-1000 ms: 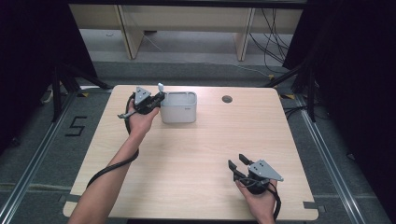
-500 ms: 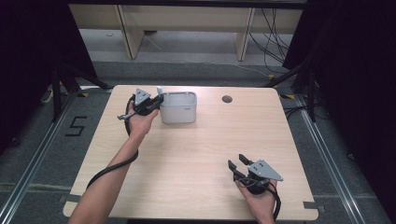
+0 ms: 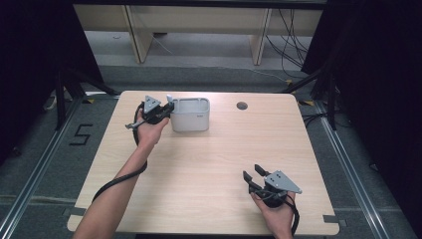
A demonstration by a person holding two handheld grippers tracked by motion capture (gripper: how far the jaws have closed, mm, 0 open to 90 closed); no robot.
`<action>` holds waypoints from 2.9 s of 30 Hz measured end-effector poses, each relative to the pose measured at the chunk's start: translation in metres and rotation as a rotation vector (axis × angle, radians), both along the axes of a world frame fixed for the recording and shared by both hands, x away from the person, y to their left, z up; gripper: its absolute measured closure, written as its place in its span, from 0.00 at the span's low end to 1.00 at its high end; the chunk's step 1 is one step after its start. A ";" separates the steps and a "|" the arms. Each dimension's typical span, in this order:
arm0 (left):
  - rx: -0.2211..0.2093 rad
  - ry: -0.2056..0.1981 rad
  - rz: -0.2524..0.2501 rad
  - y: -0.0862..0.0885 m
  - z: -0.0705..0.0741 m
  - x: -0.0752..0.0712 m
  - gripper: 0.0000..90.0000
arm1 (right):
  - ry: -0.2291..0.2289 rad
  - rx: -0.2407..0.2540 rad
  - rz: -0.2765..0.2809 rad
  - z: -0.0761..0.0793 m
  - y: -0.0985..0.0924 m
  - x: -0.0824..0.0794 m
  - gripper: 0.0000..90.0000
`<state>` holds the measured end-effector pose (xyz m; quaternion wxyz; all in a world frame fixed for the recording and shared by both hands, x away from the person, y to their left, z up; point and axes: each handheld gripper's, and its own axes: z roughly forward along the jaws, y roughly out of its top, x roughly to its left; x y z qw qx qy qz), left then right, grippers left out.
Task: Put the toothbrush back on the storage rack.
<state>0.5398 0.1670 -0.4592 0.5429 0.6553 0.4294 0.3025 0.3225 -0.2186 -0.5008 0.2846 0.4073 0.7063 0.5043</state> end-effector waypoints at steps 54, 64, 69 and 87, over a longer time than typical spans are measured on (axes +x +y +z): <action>-0.002 0.013 -0.022 0.034 -0.009 -0.089 0.45 | 0.013 0.018 -0.004 -0.002 0.001 0.000 0.55; 0.001 0.004 -0.035 0.040 -0.023 -0.118 0.45 | 0.015 0.013 -0.005 -0.002 0.000 0.000 0.55; -0.005 -0.007 -0.032 0.045 -0.034 -0.134 0.45 | 0.007 0.005 -0.005 -0.002 0.000 0.000 0.55; -0.055 -0.038 0.015 0.075 -0.066 -0.173 0.44 | 0.016 0.020 0.005 -0.005 0.002 0.000 0.54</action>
